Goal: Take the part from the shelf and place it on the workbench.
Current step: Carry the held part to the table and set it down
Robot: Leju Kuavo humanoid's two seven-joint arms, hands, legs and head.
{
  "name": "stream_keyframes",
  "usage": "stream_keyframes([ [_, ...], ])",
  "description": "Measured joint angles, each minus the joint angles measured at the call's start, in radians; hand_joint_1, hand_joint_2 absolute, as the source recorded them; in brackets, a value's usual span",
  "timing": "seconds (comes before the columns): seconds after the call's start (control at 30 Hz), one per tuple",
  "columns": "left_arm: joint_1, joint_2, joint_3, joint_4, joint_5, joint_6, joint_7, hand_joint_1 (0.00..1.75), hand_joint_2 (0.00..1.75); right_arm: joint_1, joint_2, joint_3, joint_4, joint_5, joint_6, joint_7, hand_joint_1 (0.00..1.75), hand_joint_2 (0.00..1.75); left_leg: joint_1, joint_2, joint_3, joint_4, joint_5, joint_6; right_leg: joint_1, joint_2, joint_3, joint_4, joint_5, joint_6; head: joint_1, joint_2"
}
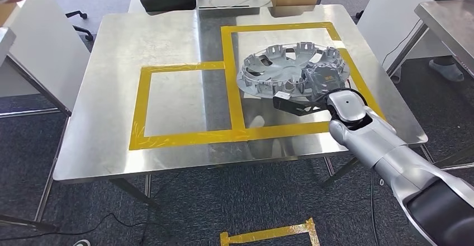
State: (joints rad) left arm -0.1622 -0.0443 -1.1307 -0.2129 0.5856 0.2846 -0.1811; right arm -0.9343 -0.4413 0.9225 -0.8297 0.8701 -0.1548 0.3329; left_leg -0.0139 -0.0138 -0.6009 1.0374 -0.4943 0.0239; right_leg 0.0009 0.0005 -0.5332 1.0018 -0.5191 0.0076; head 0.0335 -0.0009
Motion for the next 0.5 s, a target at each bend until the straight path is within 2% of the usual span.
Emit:
stream_keyframes([
  [0.03,0.000,0.000,0.000,0.000,-0.001,-0.004,0.000,0.00,1.75,0.004,-0.004,-0.001,-0.003,-0.001,0.000,0.001,0.00,1.75,0.000,0.000,0.000,0.000,0.000,0.000,0.000,0.000,0.000,0.000,0.000,0.000,0.000,0.000],
  [0.37,0.000,0.000,0.000,0.000,0.001,-0.006,0.002,0.00,1.75,0.031,-0.048,-0.024,-0.034,-0.020,-0.014,0.006,0.00,1.75,0.000,0.002,0.000,0.000,0.000,0.000,0.000,0.001,0.000,0.000,0.001,0.001,0.000,0.000],
  [0.5,0.000,0.000,0.000,0.000,0.000,-0.004,0.003,0.00,1.75,0.045,-0.061,-0.049,-0.064,-0.085,-0.079,0.008,0.00,1.75,0.000,0.002,0.000,0.000,0.000,0.000,0.000,0.002,0.000,0.000,0.001,0.001,-0.001,0.000],
])
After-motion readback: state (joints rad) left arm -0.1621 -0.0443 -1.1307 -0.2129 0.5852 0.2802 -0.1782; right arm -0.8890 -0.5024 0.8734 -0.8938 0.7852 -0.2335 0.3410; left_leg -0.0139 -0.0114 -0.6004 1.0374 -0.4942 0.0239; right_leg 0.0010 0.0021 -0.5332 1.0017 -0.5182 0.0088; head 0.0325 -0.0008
